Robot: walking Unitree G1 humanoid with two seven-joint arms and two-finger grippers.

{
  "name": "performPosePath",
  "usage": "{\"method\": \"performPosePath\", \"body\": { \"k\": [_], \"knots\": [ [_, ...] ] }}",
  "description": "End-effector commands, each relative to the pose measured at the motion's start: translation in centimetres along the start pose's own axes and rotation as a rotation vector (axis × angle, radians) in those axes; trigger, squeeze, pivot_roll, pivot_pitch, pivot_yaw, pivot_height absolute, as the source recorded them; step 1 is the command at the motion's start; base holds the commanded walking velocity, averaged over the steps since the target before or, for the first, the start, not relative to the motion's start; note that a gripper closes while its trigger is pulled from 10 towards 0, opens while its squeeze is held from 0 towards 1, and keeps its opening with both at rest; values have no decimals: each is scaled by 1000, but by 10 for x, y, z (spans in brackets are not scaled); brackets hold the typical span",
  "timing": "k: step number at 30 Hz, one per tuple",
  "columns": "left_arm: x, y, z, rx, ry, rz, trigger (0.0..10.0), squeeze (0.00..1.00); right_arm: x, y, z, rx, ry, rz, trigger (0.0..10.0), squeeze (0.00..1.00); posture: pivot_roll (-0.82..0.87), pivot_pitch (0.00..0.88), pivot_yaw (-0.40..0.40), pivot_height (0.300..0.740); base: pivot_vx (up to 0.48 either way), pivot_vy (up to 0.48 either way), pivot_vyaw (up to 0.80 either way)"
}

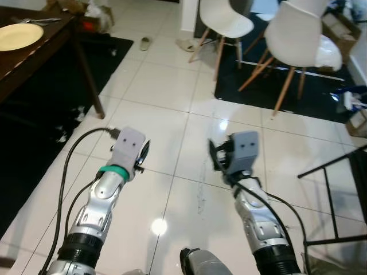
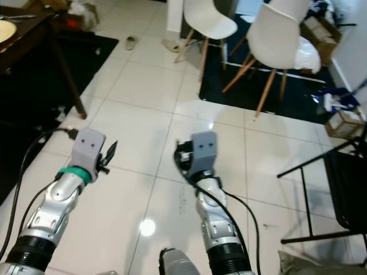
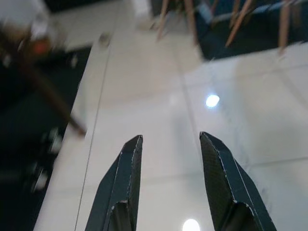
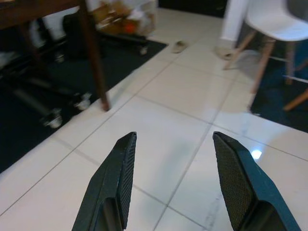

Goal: Setting the table

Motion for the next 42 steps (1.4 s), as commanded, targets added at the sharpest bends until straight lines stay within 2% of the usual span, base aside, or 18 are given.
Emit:
{"method": "performPosePath", "body": {
  "k": [1, 3, 4, 7, 12, 14, 16, 18, 21, 23, 28, 34, 35, 38, 42],
  "knots": [
    [-13, -10, -22, -82, -42, 63, 10000, 0, -3, 1, -8, -25, -5, 16, 10000, 0, 50, 0, -19, 740, 0, 0, 0],
    [-19, -15, -28, -104, -61, 90, 10000, 0, -4, 2, -10, -32, -8, 25, 10000, 0, 50, 0, -19, 740, 0, 0, 0],
    [-32, -23, -35, -129, -66, 153, 10000, 0, -10, 4, -14, -45, -28, 59, 10000, 0, 84, 0, -38, 740, 0, 0, 0],
    [-36, -27, -36, -127, -58, 176, 10000, 0, -13, 5, -15, -48, -42, 77, 10000, 0, 86, 0, -40, 740, 0, 0, 0],
    [-29, -27, -29, -95, -64, 158, 10000, 0, -12, 7, -13, -44, -43, 84, 10000, 0, 98, 0, -43, 740, 0, 0, 0],
    [-16, -25, -19, -43, -86, 132, 10000, 0, -9, 8, -12, -36, -40, 78, 10000, 0, 100, 0, -46, 740, 0, 0, 0],
    [-13, -24, -19, -39, -80, 129, 10000, 0, -8, 8, -11, -35, -41, 75, 10000, 0, 100, 0, -46, 740, 0, 0, 0],
    [-5, -19, -21, -44, -127, 129, 10000, 0, -8, 10, -13, -41, -32, 62, 10000, 0, 91, 0, -54, 740, 0, 0, 0],
    [4, -13, -17, -29, -118, 74, 10000, 0, -9, 12, -16, -48, -31, 65, 10000, 0, 82, 0, -60, 740, 0, 0, 0],
    [7, -8, -1, 20, -77, 19, 10000, 0, -9, 11, -15, -43, -42, 77, 10000, 0, 91, 0, -70, 740, 0, 0, 0],
    [2, -10, 10, 57, -41, 9, 10000, 0, 3, 4, -21, -52, -50, 46, 10000, 0, 135, 0, -53, 740, 0, 0, 0],
    [-7, -20, 0, 32, -12, 48, 10000, 0, 9, 2, -24, -48, -35, -2, 10000, 0, 153, 0, -13, 740, 0, 0, 0],
    [-8, -20, -7, 13, -13, 65, 10000, 0, 12, 8, -21, -36, -24, -31, 10000, 0, 162, 0, 4, 740, 0, 0, 0],
    [-6, -18, -9, 8, -16, 67, 10000, 0, 14, 10, -20, -28, -18, -41, 10000, 0, 162, 0, 4, 740, 0, 0, 0],
    [-14, -13, -12, -7, -12, 88, 10000, 0, 13, 15, -15, -21, -19, -42, 10000, 0, 148, 0, 5, 740, 0, 0, 0]
  ]
}}
Point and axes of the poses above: a point about 5 cm out from each wrist's last joint towards the gripper, its own y axis pointing out of the wrist towards the gripper, its own z axis along the axis of the wrist's last joint, x = y × z, the point moved 4 cm from there along y, pointing out of the wrist towards the gripper, and after that the axes turned 4 degrees about -y, right-handed, at the moved point
